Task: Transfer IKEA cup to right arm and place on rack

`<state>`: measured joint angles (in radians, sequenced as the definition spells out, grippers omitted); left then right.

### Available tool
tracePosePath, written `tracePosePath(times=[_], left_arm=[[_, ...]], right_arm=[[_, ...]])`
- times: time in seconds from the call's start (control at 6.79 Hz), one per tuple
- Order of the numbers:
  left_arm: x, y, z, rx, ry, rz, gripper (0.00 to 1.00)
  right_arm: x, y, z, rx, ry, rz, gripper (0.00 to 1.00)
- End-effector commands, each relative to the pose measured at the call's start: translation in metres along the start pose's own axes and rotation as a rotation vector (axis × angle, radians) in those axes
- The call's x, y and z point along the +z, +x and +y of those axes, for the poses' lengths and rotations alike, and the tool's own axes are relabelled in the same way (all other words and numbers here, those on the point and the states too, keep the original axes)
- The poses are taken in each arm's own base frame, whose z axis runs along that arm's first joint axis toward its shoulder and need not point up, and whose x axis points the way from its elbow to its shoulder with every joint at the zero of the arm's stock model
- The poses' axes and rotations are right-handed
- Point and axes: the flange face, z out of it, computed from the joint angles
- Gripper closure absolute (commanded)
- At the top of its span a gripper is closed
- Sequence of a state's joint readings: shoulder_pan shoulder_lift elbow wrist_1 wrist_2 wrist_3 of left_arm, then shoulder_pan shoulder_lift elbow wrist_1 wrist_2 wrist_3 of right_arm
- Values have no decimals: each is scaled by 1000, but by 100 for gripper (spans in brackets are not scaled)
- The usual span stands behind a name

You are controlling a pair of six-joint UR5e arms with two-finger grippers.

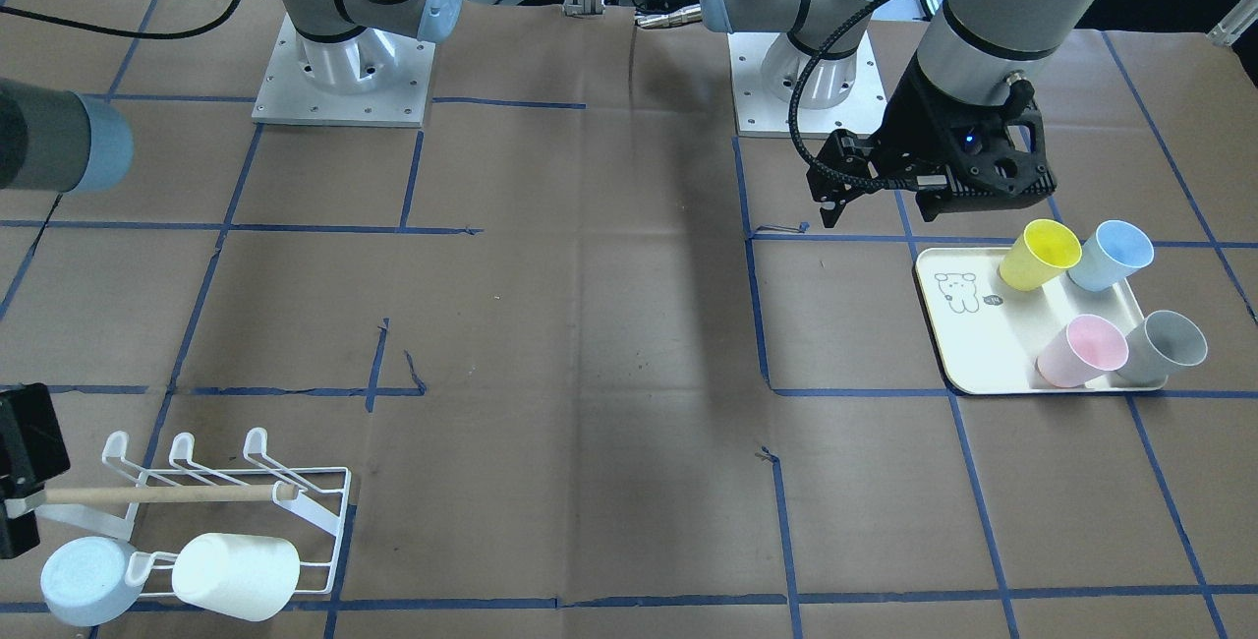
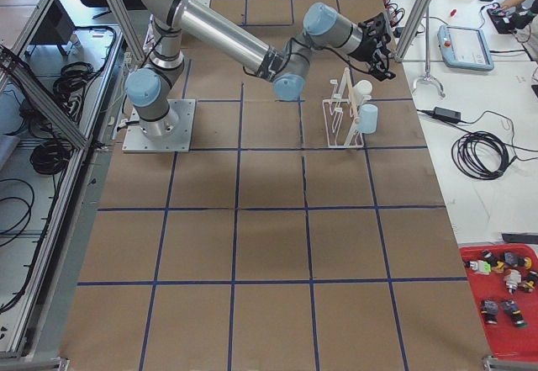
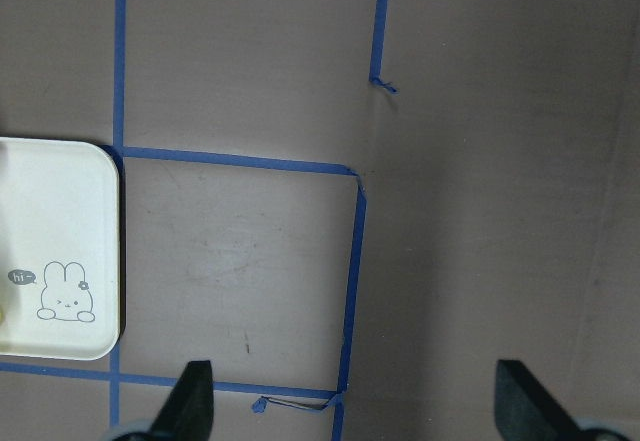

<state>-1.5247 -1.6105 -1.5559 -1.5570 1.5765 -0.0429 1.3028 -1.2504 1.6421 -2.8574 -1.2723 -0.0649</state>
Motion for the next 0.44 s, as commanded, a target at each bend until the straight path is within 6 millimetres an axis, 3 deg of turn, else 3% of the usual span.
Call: tracePosePath(times=[0.0, 0.29], left_arm=[[0, 0, 0, 0, 0, 1, 1], [0, 1, 0, 20, 0, 1, 1]], right_arm=[[-29, -68, 8, -49, -210, 78, 0], [-88, -127, 25, -88, -442, 79, 0]])
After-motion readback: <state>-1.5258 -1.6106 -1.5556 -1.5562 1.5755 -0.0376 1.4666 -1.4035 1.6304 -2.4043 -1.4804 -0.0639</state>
